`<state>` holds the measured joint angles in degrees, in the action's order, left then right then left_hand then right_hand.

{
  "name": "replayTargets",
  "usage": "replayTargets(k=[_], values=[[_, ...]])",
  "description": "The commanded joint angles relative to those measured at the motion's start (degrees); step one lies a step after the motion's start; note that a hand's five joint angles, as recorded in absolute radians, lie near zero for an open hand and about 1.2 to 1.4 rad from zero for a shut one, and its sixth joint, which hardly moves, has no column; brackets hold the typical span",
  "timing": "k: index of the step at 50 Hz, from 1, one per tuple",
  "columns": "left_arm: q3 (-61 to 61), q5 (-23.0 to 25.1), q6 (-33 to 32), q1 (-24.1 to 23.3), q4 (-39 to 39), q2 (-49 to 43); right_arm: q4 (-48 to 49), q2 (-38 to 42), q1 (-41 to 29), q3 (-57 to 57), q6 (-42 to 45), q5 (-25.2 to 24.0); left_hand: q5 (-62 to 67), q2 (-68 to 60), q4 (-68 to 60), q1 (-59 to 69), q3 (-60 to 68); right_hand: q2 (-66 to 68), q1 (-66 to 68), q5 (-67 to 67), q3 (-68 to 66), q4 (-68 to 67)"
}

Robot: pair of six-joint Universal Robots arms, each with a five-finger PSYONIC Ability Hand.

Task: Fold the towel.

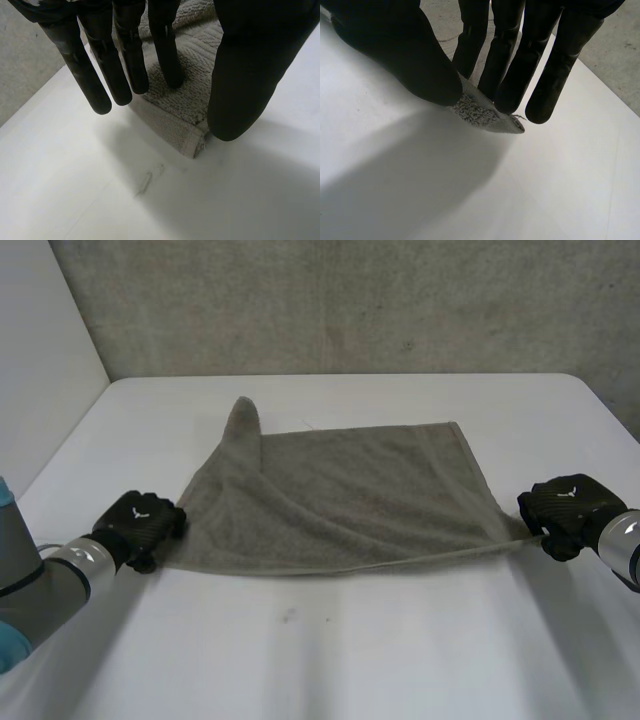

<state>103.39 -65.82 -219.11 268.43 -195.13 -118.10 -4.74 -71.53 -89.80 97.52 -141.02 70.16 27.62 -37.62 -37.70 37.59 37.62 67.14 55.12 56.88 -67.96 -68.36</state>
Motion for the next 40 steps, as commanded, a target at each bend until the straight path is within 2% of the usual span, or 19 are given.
replayTargets(k=[1,8,13,15,26,35,40], values=[[-1.96,-0.01,0.00,-0.10,0.01,-2.04,0.17,0.08,0.06,0.04,0.05,-0.55,5.39,-5.39,-5.31,5.43,5.40,12.86,24.88,13.12,-12.04,-11.64],[-3.89,-0.10,0.00,-0.10,0.01,-3.72,0.17,0.25,0.15,0.30,0.14,-0.73,7.75,-7.75,-7.67,7.78,7.75,12.86,24.88,13.12,-12.04,-11.64],[-5.12,-0.18,0.00,-0.19,0.01,-4.59,0.34,0.34,0.06,0.48,0.22,-0.73,12.63,-12.62,-12.55,12.66,12.63,12.86,24.88,13.12,-12.04,-11.64],[-5.74,-0.18,0.17,-0.19,0.01,-4.86,0.52,0.43,-0.03,0.56,0.31,-0.81,18.99,-18.99,-18.91,19.03,19.00,12.86,24.88,13.12,-12.04,-11.64],[-7.41,-0.27,0.35,-0.54,0.10,-6.00,0.52,0.69,-0.03,0.56,0.31,-0.73,24.40,-24.40,-24.32,24.44,24.40,12.86,24.88,13.12,-12.04,-11.64],[-7.41,-0.27,0.52,-1.41,0.18,-5.39,0.52,0.69,-0.03,0.56,0.40,-0.73,36.16,-36.16,-36.08,36.19,36.16,12.86,24.88,13.12,-12.04,-11.64],[-7.41,-0.27,0.79,-1.86,0.19,-4.77,0.43,0.69,-0.03,0.56,0.40,-0.73,36.51,-36.51,-36.43,36.55,36.51,12.86,24.88,13.12,-12.04,-11.64]])
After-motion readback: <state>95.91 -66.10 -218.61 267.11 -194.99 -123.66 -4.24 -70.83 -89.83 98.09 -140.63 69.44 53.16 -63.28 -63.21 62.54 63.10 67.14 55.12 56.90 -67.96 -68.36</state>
